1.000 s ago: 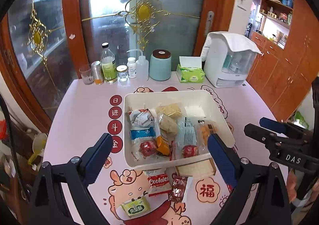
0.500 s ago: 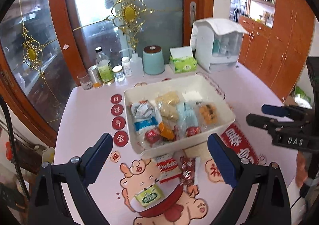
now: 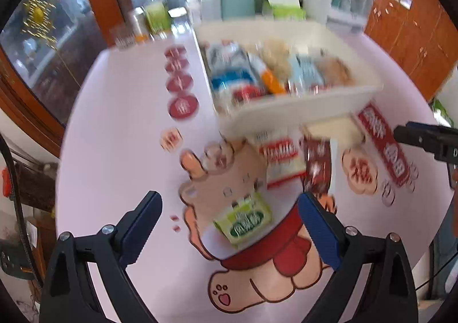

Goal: Organize snacks
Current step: 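Grasp the green biscuit pack with the left tool while the right tool grasps the brown chocolate pack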

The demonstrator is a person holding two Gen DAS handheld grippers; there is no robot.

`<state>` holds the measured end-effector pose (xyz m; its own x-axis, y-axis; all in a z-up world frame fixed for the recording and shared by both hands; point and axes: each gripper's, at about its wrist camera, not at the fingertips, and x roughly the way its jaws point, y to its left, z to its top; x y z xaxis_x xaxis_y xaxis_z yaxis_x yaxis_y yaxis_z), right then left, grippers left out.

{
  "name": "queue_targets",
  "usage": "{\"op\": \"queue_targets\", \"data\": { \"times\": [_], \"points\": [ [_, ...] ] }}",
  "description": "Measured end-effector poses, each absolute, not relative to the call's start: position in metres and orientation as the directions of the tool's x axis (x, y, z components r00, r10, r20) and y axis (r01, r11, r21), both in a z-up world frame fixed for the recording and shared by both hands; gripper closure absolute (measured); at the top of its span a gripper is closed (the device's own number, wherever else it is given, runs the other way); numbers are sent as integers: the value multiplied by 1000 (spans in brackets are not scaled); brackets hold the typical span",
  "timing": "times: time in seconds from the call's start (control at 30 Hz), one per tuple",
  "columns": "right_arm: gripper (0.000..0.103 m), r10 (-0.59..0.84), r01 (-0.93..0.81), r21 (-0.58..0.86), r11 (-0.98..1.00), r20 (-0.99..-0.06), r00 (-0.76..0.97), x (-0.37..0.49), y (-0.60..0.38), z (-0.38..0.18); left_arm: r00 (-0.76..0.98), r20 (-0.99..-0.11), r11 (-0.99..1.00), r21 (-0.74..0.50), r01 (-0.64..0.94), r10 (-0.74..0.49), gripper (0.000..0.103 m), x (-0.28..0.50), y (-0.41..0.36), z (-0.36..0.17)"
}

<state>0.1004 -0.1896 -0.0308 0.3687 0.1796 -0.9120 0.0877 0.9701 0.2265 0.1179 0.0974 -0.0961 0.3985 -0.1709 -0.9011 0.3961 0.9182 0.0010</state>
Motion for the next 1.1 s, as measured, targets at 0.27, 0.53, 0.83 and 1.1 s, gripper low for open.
{"op": "queue_targets", "data": {
  "times": [0.27,0.53,0.83,1.1],
  "points": [
    [36,244,82,275,958,-932,267,111,-140,-85,296,-946,865,32,500,-135,8,115,80,-161],
    [36,235,79,255,964,-951,203,129,-101,-123,246,-958,843,10,537,-145,22,126,83,-182],
    [42,161,103,186,977,-963,217,136,-84,-135,218,-963,837,-16,547,-161,39,137,92,-195],
    [67,100,89,125,988,-965,244,132,-78,-133,230,-958,844,-24,536,-172,67,132,97,-191]
  ]
}}
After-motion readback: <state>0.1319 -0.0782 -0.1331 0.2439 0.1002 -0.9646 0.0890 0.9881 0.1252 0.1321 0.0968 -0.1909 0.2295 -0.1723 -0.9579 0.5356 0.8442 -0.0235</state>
